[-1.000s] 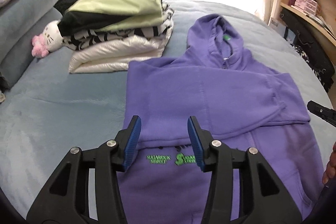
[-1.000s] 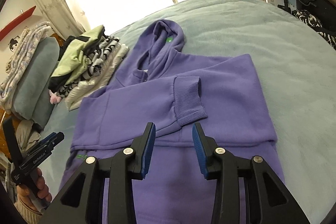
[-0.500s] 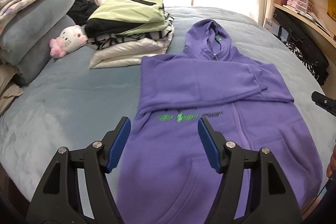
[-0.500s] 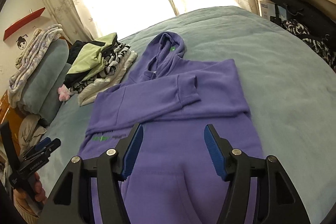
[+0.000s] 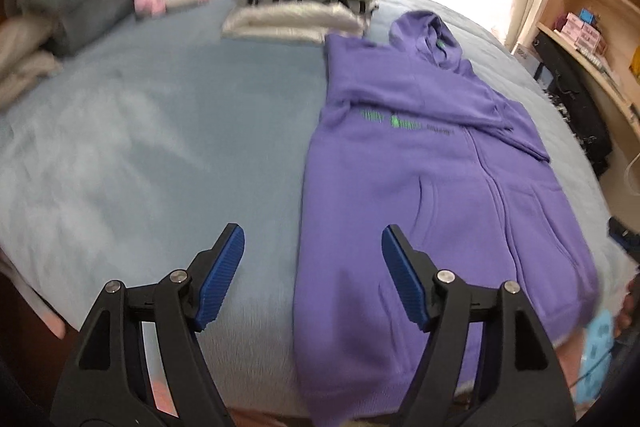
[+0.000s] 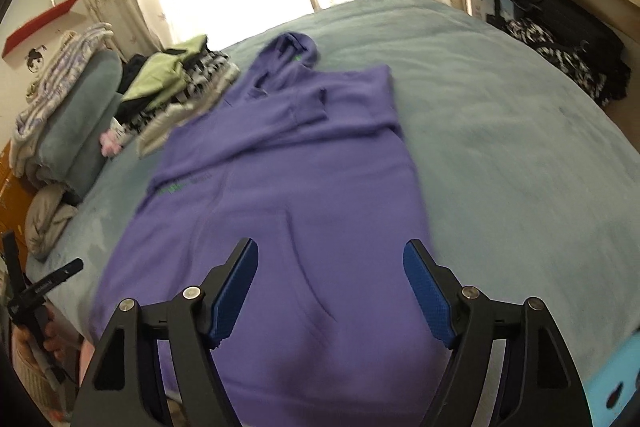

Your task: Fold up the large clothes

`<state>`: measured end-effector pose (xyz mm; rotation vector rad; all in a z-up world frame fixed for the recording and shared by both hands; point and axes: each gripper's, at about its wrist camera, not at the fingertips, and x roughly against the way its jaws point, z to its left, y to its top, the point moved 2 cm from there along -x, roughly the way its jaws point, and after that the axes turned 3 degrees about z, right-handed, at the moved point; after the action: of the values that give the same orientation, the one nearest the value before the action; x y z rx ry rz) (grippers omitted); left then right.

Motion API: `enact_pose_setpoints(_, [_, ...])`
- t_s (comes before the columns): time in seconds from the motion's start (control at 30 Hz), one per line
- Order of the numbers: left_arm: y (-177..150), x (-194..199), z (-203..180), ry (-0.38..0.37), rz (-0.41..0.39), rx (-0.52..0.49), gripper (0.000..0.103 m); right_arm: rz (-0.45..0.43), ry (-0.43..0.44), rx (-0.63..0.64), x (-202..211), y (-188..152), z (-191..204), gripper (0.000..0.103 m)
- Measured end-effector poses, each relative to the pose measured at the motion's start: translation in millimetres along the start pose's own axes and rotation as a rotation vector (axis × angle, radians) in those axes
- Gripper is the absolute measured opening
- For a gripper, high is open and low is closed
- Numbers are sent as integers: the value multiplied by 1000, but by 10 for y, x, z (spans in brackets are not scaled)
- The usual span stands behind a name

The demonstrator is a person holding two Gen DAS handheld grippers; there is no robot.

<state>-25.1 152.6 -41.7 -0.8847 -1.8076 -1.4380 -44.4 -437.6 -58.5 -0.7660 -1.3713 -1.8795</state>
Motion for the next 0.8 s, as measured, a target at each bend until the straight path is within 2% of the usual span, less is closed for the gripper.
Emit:
enact_pose_setpoints(0.2, [-267, -147, 233, -98, 56, 64, 69, 38, -25, -63, 107, -480, -591, 76])
enact_pose_setpoints(0.33, [-372, -229, 235, -165, 83, 59, 69, 69, 17, -126, 55, -798, -901, 76])
enact_pose_setpoints(0.43, [-418, -300, 166, -210, 101, 47, 69, 64, 65, -132, 5, -932, -949, 75])
enact_pose_setpoints(0.63, [-492, -342, 169, -325, 103, 67, 69, 101, 248, -120, -145, -1131, -897, 71])
enact_pose_setpoints(0.73, [-527, -377, 192, -369, 100, 89, 69, 91, 282, -112, -202, -1188, -884, 71])
enact_pose_setpoints(0.8, [-535, -410, 208, -390, 101, 106, 68, 87, 306, -116, -229, -1220, -876, 62])
